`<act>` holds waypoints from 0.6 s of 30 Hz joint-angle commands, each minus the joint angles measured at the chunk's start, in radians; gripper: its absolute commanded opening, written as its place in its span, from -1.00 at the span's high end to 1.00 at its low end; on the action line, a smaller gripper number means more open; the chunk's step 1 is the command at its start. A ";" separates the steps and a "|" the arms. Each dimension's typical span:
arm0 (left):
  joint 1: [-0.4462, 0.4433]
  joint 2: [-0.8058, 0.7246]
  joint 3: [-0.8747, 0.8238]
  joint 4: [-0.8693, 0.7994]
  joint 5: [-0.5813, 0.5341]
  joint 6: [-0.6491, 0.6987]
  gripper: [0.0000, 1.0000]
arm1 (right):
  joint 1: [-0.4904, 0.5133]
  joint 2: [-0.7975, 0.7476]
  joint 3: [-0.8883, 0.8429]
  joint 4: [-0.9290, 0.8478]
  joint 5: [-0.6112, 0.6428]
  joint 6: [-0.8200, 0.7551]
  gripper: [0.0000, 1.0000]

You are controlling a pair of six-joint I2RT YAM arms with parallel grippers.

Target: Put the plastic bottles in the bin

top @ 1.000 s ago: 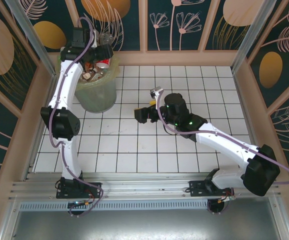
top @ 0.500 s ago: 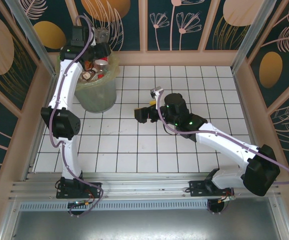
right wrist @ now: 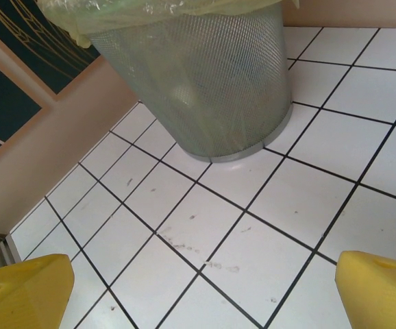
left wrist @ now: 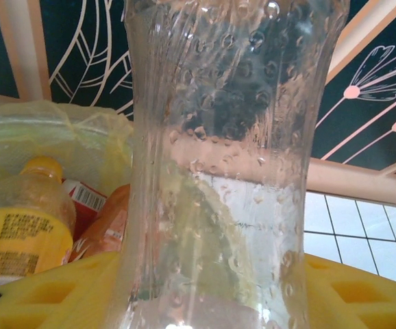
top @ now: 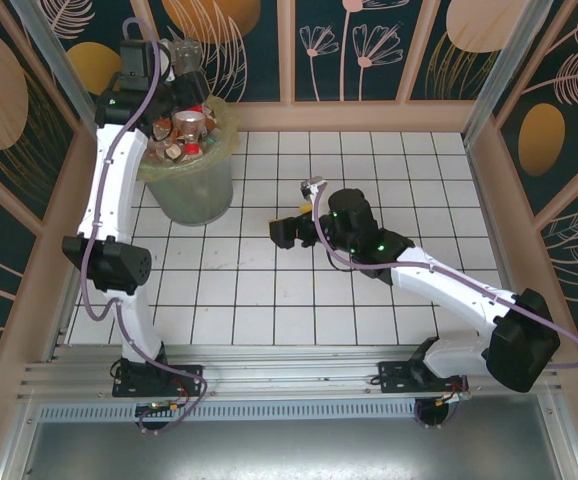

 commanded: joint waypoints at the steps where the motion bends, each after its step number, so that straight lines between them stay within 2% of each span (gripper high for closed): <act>1: -0.004 -0.041 -0.043 -0.055 -0.027 -0.014 -0.21 | -0.008 -0.028 -0.018 0.044 -0.020 0.017 -0.97; 8: -0.004 -0.017 -0.079 -0.066 -0.009 -0.019 -0.28 | -0.007 -0.035 -0.026 0.042 -0.024 0.017 -0.97; 18: -0.004 0.045 -0.067 -0.080 -0.086 -0.009 -0.38 | -0.009 -0.040 -0.039 0.047 -0.016 0.018 -0.97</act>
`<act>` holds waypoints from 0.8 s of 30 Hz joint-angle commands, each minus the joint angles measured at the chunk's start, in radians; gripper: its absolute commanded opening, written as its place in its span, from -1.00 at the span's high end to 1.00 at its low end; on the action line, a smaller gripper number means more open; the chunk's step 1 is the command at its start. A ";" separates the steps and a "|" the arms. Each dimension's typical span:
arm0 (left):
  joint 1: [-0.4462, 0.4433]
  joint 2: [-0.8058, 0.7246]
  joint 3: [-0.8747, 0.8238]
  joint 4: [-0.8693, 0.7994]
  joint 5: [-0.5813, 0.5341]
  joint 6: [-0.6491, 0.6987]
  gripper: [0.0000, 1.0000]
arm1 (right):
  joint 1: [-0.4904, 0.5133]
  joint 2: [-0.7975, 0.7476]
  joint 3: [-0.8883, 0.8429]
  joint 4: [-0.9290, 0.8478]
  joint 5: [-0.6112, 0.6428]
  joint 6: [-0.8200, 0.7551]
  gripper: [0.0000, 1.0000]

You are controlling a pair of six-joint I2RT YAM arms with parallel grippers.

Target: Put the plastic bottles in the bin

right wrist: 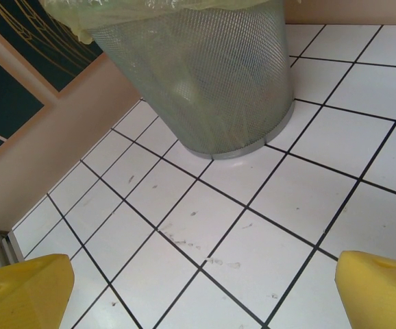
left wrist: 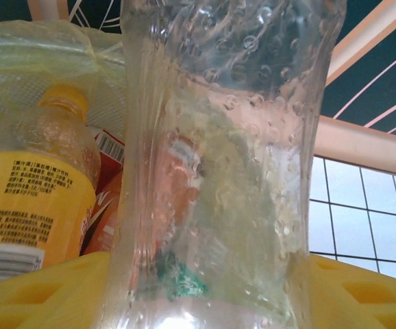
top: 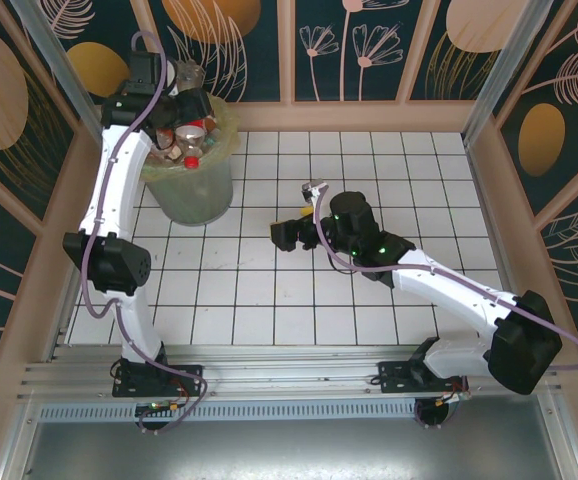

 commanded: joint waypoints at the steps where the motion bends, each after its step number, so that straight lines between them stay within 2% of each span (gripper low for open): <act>1: -0.002 0.035 0.012 -0.034 -0.050 -0.003 -0.39 | -0.008 -0.026 -0.016 0.034 -0.009 0.017 -0.97; 6: -0.002 0.046 0.031 -0.043 -0.065 -0.001 -0.49 | -0.008 -0.026 -0.016 0.032 -0.008 0.019 -0.97; 10: -0.002 0.044 0.038 -0.046 -0.070 -0.002 -0.49 | -0.008 -0.028 -0.016 0.034 -0.007 0.019 -0.97; 17: -0.002 0.044 0.055 -0.059 -0.110 0.009 -0.43 | -0.007 -0.029 -0.016 0.033 -0.008 0.020 -0.97; 20: -0.002 0.049 0.070 -0.069 -0.130 0.011 -0.32 | -0.008 -0.031 -0.017 0.032 -0.007 0.020 -0.97; 24: -0.002 0.031 0.083 -0.034 -0.128 0.010 -0.39 | -0.009 -0.033 -0.021 0.033 -0.005 0.019 -0.97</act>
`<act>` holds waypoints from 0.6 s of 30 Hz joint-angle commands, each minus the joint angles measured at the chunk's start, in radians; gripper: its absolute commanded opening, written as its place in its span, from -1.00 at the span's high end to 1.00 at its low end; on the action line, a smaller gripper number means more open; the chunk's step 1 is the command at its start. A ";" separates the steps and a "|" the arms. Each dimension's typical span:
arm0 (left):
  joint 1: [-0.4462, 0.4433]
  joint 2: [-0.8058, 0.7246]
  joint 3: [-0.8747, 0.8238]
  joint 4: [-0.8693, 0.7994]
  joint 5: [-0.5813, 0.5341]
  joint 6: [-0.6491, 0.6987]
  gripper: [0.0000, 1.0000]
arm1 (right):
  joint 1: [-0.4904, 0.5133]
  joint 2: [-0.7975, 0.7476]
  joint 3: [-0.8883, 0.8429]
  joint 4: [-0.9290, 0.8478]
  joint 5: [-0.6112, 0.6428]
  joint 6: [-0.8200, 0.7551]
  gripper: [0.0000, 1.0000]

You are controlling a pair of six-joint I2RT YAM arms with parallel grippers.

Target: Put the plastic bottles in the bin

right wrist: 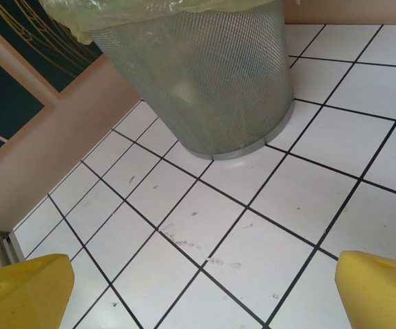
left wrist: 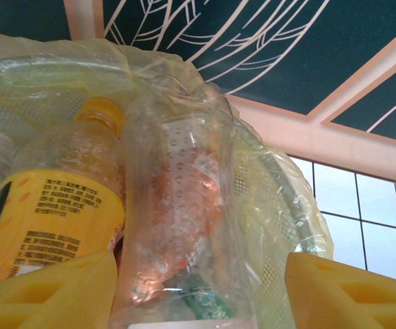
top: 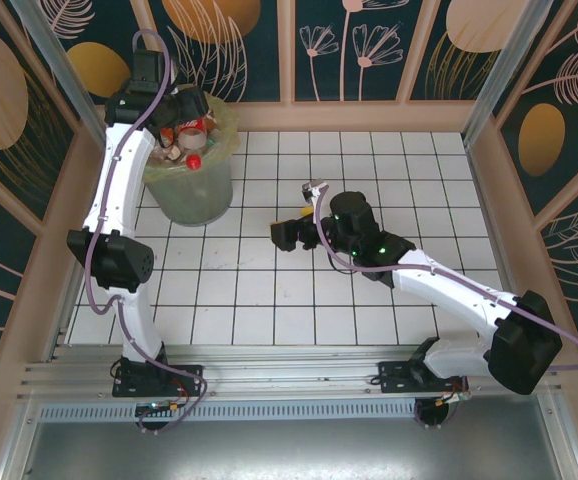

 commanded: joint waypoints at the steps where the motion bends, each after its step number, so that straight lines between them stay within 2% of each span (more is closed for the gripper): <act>1: 0.006 -0.007 0.035 0.009 -0.018 0.002 -0.39 | -0.009 -0.031 -0.022 0.034 -0.002 0.015 -0.97; 4: 0.006 -0.041 0.056 0.083 0.037 0.011 -0.44 | -0.010 -0.030 -0.023 0.037 0.010 0.004 -0.97; 7: -0.003 -0.113 -0.009 0.165 0.091 0.041 -0.60 | -0.019 -0.046 -0.032 0.052 0.046 -0.023 -0.98; 12: -0.035 -0.385 -0.411 0.465 0.106 0.080 -0.94 | -0.080 -0.093 -0.058 0.070 0.092 -0.045 -0.98; 15: -0.035 -0.507 -0.575 0.555 0.106 0.075 -0.97 | -0.119 -0.123 -0.079 0.066 0.096 -0.050 -0.98; 18: -0.039 -0.616 -0.730 0.619 0.138 0.065 -0.97 | -0.142 -0.159 -0.107 0.064 0.166 -0.055 -0.98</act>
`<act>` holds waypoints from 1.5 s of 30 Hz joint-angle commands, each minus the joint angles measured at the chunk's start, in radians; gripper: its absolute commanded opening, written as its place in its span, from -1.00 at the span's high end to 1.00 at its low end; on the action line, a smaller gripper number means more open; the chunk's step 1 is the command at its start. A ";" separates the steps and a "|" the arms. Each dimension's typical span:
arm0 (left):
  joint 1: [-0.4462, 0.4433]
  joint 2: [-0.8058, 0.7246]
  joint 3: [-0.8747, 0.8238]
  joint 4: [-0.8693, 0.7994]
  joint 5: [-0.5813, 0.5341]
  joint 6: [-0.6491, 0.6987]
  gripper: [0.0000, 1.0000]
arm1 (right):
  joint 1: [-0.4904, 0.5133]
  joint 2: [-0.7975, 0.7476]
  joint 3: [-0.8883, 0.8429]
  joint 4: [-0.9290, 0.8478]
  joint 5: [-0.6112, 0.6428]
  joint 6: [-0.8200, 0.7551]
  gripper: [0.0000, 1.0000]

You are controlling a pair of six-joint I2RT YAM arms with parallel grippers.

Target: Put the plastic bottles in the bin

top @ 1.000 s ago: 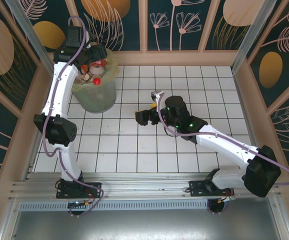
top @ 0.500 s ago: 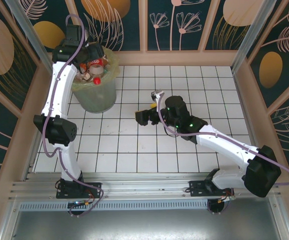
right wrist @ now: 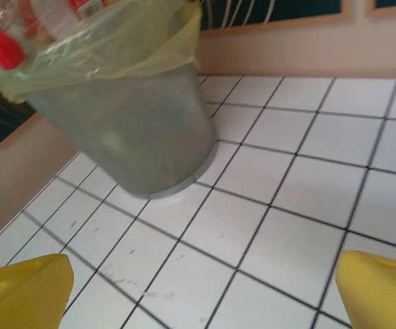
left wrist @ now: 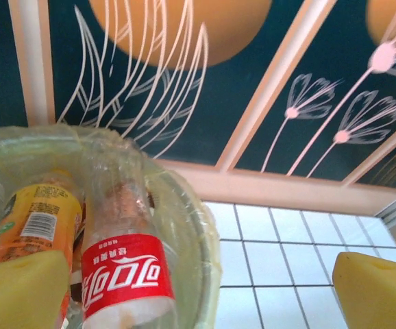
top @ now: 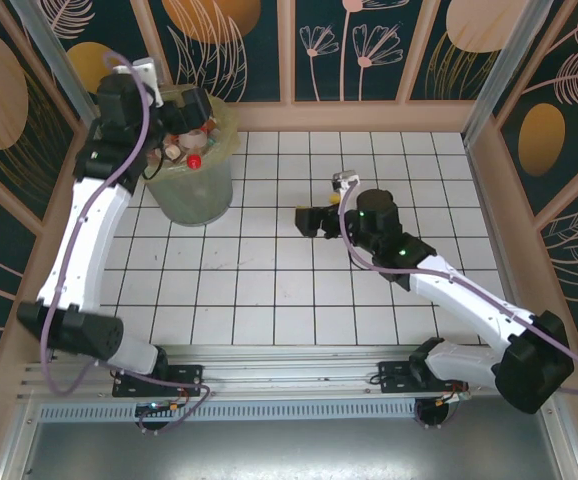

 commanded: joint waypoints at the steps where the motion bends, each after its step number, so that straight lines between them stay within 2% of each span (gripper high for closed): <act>1: -0.005 -0.097 -0.153 0.172 0.053 0.011 -0.97 | -0.023 -0.059 -0.043 0.039 0.112 -0.022 -0.98; 9: -0.045 -0.484 -0.672 0.407 0.001 -0.008 -0.97 | -0.112 -0.184 -0.177 0.079 0.297 -0.098 -0.98; 10: -0.046 -0.522 -0.724 0.418 -0.012 -0.009 -0.97 | -0.156 -0.195 -0.188 0.074 0.311 -0.090 -0.98; 15: -0.047 -0.638 -0.966 0.490 -0.074 -0.037 -0.97 | -0.203 -0.274 -0.347 0.226 0.381 -0.160 -0.98; 19: -0.047 -0.688 -1.151 0.576 -0.207 -0.033 -0.97 | -0.267 -0.319 -0.474 0.337 0.436 -0.144 -0.98; 23: -0.046 -0.615 -1.189 0.551 -0.292 -0.085 -0.97 | -0.374 -0.321 -0.539 0.370 0.441 -0.083 -0.98; 27: -0.047 -0.550 -1.270 0.670 -0.411 -0.115 -0.97 | -0.440 -0.302 -0.615 0.476 0.456 -0.138 -0.98; 32: -0.047 -0.474 -1.353 0.874 -0.530 0.035 -0.98 | -0.549 -0.237 -0.714 0.665 0.427 -0.186 -0.98; 36: -0.047 -0.407 -1.418 1.085 -0.589 0.201 -0.98 | -0.640 -0.129 -0.775 0.870 0.311 -0.168 -0.98; 40: -0.037 -0.268 -1.460 1.290 -0.605 0.245 -0.98 | -0.659 0.021 -0.744 0.988 0.251 -0.192 -0.98; 44: -0.032 -0.087 -1.485 1.567 -0.605 0.319 -0.97 | -0.660 0.138 -0.720 1.117 0.226 -0.218 -0.98; 45: -0.032 -0.067 -1.459 1.542 -0.604 0.339 -0.98 | -0.661 0.157 -0.713 1.131 0.225 -0.220 -0.98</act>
